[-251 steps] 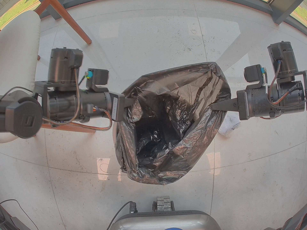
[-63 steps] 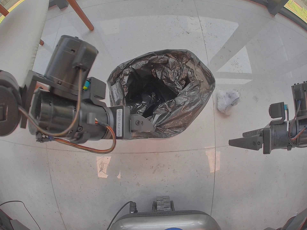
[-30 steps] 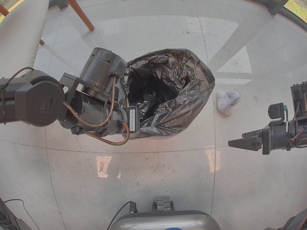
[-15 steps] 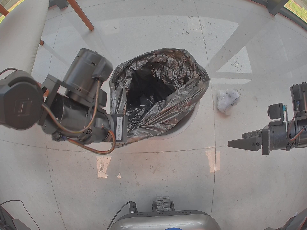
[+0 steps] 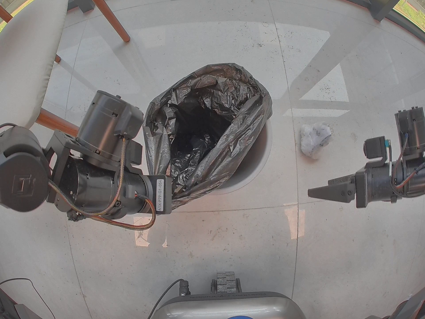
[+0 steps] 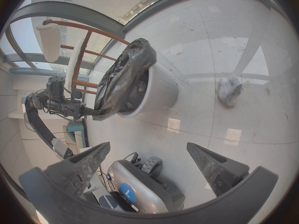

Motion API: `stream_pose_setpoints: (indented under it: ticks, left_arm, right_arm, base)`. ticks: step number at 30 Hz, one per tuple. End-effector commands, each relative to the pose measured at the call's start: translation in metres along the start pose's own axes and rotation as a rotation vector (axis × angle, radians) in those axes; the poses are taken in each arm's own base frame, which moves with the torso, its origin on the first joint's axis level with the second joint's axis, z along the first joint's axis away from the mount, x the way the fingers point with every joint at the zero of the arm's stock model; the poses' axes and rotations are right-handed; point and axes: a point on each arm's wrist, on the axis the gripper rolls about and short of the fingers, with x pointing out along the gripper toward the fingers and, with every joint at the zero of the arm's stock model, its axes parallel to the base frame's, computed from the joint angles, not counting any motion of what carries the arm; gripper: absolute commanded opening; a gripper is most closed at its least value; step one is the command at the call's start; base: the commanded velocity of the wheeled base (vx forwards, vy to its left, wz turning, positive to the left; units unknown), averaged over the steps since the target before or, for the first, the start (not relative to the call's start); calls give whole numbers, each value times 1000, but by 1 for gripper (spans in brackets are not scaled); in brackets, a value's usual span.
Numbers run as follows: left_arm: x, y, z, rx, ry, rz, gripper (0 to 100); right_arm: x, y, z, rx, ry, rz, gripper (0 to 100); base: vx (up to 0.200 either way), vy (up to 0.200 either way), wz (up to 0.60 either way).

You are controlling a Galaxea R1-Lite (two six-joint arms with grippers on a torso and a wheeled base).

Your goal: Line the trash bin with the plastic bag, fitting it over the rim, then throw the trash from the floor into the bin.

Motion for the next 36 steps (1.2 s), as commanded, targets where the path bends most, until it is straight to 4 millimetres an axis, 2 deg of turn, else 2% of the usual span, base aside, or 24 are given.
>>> stream_pose_setpoints:
  ticks: [1,7,11,16,36]
  left_arm:
    - [10,-10,2,12,-24,-28,0]
    - [8,-16,0,27,-21,-43,0]
    - [7,-17,1,26,-28,-47,0]
    - [6,-17,1,25,-32,-49,0]
    - [3,-19,6,21,-48,-57,0]
  right_arm:
    - [24,5,20,9,8,38,100]
    - [50,33,58,123,-38,63,100]
    - [67,57,65,112,-18,74,100]
    - [80,73,72,97,16,56,100]
    - [111,71,81,97,21,24,100]
  base:
    - [0,0,0]
    - [0,0,0]
    - [0,0,0]
    - [0,0,0]
    - [0,0,0]
